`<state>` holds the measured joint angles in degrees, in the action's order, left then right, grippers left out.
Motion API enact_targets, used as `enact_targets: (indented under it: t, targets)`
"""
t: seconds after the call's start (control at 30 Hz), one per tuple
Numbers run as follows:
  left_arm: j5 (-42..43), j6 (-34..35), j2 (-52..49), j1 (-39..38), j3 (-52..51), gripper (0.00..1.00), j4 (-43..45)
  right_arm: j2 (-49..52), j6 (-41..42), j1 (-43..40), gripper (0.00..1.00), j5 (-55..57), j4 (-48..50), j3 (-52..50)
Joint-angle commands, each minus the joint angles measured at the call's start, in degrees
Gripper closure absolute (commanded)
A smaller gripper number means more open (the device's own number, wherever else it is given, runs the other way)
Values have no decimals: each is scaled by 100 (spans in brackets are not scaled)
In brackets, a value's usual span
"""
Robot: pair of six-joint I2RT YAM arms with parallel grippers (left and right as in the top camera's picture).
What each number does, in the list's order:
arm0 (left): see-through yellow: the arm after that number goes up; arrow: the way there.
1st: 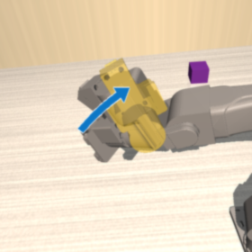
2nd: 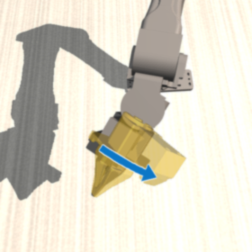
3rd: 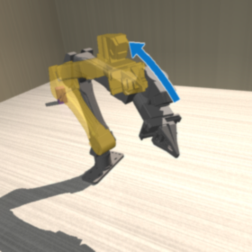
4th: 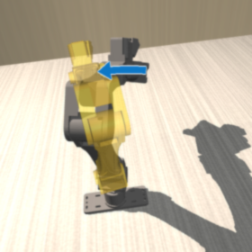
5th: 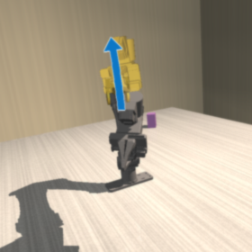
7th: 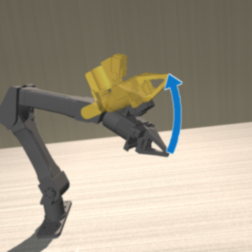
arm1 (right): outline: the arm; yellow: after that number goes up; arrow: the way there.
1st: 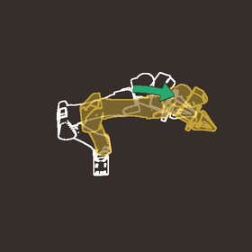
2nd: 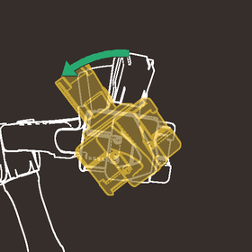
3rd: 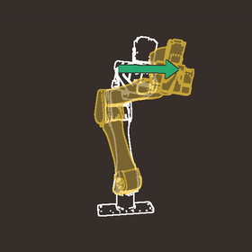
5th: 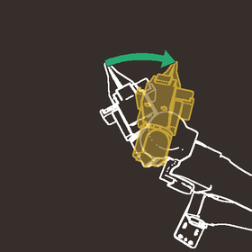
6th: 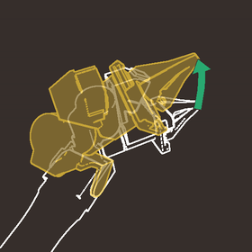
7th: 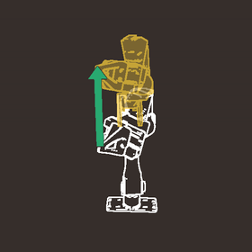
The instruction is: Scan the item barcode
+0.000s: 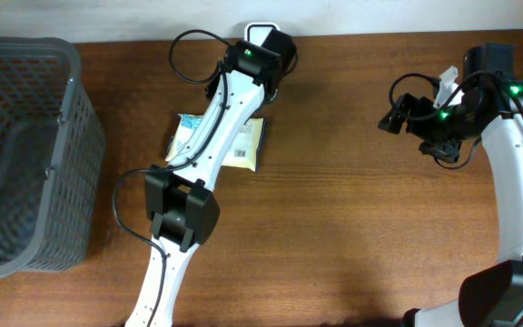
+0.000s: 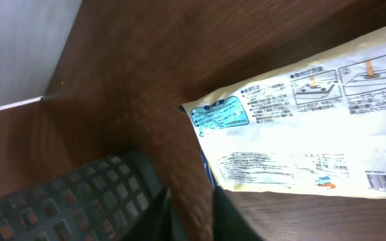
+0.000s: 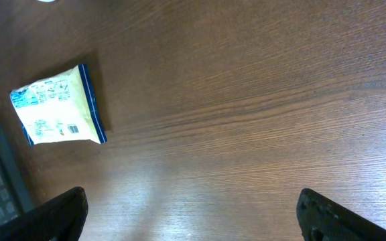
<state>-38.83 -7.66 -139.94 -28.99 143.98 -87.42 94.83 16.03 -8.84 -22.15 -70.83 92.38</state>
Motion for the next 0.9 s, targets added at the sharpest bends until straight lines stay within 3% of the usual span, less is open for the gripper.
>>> enact_targets:
  t: [0.0, 0.03, 0.07, 0.13, 0.2, 0.3, 0.43, 0.53, 0.67, 0.77, 0.87]
  targets:
    - [501, 116, 205, 214, -39, 39, 258, -31, -59, 22, 2, 31, -7, -20]
    - [1327, 114, 205, 339, -39, 28, 466, -31, -59, 22, 2, 31, -7, -20]
    - [2865, 114, 205, 581, -39, 14, 673, -31, -59, 22, 2, 31, -7, -20]
    - [4413, 114, 195, 872, -39, 16, 704, -31, -61, 22, 2, 31, -7, -20]
    - [4765, 114, 195, 957, -39, 27, 533, -31, -61, 22, 2, 31, -7, -20]
    - [4806, 111, 188, 833, -76, 25, 317, -31, -61, 22, 2, 31, -7, -20]
    - [4806, 114, 184, 697, -568, 37, 647, -31, -61, 22, 2, 31, -7, -20]
    - [4802, 116, 179, 573, -1084, 38, 1099, -31, -61, 22, 2, 31, -7, -20]
    - [3593, 369, 168, 74, -1392, 37, 1478, -31, -61, 22, 2, 31, -7, -20]
    - [2162, 1475, 68, -273, -1432, 39, 1515, -31, -61, 22, 2, 31, -7, -20]
    - [2166, 1593, -210, -302, -1480, 44, 1543, -31, -61, 22, 2, 31, -7, -20]
